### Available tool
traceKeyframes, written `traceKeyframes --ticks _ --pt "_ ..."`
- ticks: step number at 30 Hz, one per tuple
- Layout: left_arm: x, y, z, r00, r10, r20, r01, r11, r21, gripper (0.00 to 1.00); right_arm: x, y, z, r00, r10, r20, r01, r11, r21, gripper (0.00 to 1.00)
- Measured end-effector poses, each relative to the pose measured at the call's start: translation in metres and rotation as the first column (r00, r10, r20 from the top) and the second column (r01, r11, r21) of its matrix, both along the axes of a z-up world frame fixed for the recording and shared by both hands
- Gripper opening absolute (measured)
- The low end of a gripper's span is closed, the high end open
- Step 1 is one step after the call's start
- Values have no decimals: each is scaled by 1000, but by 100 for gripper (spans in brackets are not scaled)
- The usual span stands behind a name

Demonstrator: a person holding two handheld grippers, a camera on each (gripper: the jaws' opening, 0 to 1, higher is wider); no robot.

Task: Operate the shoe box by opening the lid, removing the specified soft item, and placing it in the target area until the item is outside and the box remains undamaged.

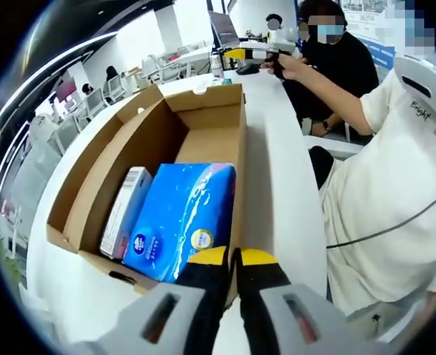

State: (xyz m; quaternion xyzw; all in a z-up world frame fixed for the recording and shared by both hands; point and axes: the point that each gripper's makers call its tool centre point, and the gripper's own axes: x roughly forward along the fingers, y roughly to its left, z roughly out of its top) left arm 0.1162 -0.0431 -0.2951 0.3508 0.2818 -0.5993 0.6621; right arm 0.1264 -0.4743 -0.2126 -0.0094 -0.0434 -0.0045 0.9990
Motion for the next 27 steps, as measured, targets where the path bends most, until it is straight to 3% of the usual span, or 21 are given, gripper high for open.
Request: traceKeyframes --ticks 3,11,13,17,27 --pt "0 0 0 1000 -1 -1 1 1000 -2 4 -2 -2 3 1000 -26 3 26 999 -33 72" --pt "0 0 0 1000 -1 -5 1 1000 -5 3 -4 1 10 1000 -26 6 26 999 -27 73" --pt "-1 0 0 1000 0 -2 0 1000 -5 3 -9 -7 16 996 -80 27 81 996 -44 71" --pt "-2 0 0 1000 -1 0 1 1000 -1 4 -16 -3 30 997 -62 48 64 997 -42 70" --pt "-1 0 0 1000 -6 0 6 1000 2 3 -23 22 66 995 -18 93 31 990 -136 64"
